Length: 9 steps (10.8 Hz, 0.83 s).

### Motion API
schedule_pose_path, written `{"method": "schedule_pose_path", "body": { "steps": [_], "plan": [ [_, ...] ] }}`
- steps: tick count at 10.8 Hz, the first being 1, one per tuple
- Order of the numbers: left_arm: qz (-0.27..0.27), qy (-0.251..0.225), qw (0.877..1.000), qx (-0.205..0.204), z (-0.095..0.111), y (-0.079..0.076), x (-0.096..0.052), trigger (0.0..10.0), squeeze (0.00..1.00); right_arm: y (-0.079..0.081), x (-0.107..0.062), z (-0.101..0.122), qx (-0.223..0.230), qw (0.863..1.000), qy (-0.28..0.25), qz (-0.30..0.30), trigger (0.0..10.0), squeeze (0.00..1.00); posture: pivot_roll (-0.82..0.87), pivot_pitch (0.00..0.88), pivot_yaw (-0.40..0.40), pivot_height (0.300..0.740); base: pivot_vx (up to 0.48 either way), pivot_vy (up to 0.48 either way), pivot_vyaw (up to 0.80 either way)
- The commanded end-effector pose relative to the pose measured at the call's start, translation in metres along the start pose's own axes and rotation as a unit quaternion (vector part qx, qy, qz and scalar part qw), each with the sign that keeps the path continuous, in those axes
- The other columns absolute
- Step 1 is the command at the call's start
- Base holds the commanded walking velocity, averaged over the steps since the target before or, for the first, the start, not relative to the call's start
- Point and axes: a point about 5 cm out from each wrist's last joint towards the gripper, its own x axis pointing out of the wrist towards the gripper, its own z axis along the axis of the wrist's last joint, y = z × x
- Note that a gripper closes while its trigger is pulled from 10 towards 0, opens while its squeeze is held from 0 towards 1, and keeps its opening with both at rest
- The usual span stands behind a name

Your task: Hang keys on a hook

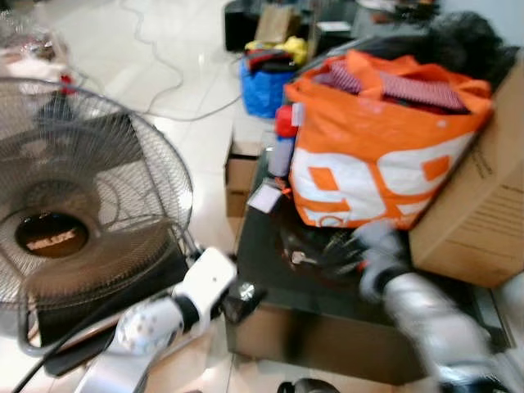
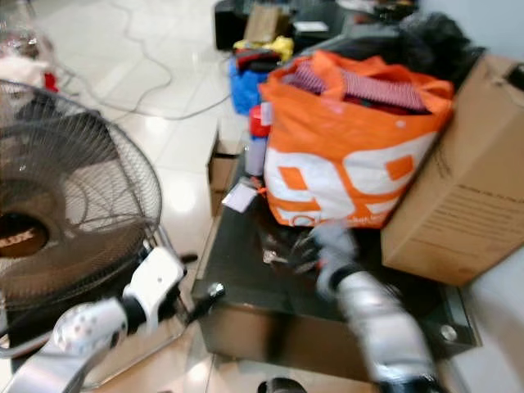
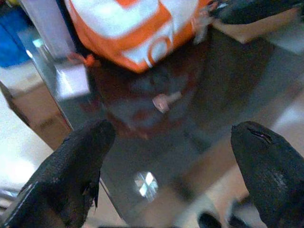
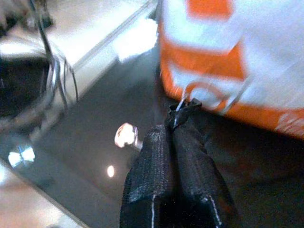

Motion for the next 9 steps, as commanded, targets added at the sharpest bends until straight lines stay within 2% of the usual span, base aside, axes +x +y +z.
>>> {"method": "schedule_pose_path", "body": {
  "steps": [1, 3, 4, 6, 7, 8, 9],
  "plan": [
    [0.020, -0.011, 1.000, 0.011, 0.006, 0.007, 0.003, 10.0, 0.00, 0.002, -0.009, 0.009, 0.013, 1.000, -0.022, 0.006, 0.0, 0.00, -0.17, 0.000, -0.016, 0.740, 0.000, 0.000, 0.00],
    [0.112, -0.061, 0.992, -0.004, 0.030, 0.031, 0.013, 10.0, 0.00, 0.002, -0.030, 0.027, 0.038, 0.993, -0.103, -0.033, 0.0, 0.00, -0.14, 0.000, 0.013, 0.740, 0.000, 0.000, 0.00],
    [0.134, -0.074, 0.988, -0.014, 0.037, 0.038, 0.015, 10.0, 0.00, -0.001, -0.039, 0.031, 0.050, 0.990, -0.123, -0.056, 0.0, 0.00, -0.13, 0.000, 0.015, 0.740, 0.000, 0.000, 0.00],
    [0.155, -0.071, 0.985, -0.007, 0.037, 0.043, 0.017, 10.0, 0.00, -0.005, -0.045, 0.031, 0.043, 0.987, -0.127, -0.092, 0.0, 0.00, -0.11, 0.000, 0.000, 0.740, 0.000, 0.000, 0.00],
    [0.165, -0.063, 0.984, -0.009, 0.032, 0.045, 0.016, 10.0, 0.00, -0.006, -0.045, 0.028, 0.044, 0.985, -0.118, -0.116, 7.6, 0.00, -0.10, 0.000, -0.015, 0.740, 0.000, 0.000, 0.00],
    [0.186, -0.054, 0.981, -0.011, 0.027, 0.047, 0.015, 10.0, 0.00, -0.008, -0.042, 0.025, 0.050, 0.983, -0.112, -0.139, 10.0, 0.00, -0.08, 0.000, -0.033, 0.740, 0.000, 0.000, 0.00],
    [0.198, -0.053, 0.979, -0.014, 0.025, 0.050, 0.014, 10.0, 0.00, -0.005, -0.037, 0.022, 0.053, 0.982, -0.108, -0.146, 10.0, 0.00, -0.06, 0.000, -0.047, 0.740, 0.000, 0.000, 0.00]
  ]
}}
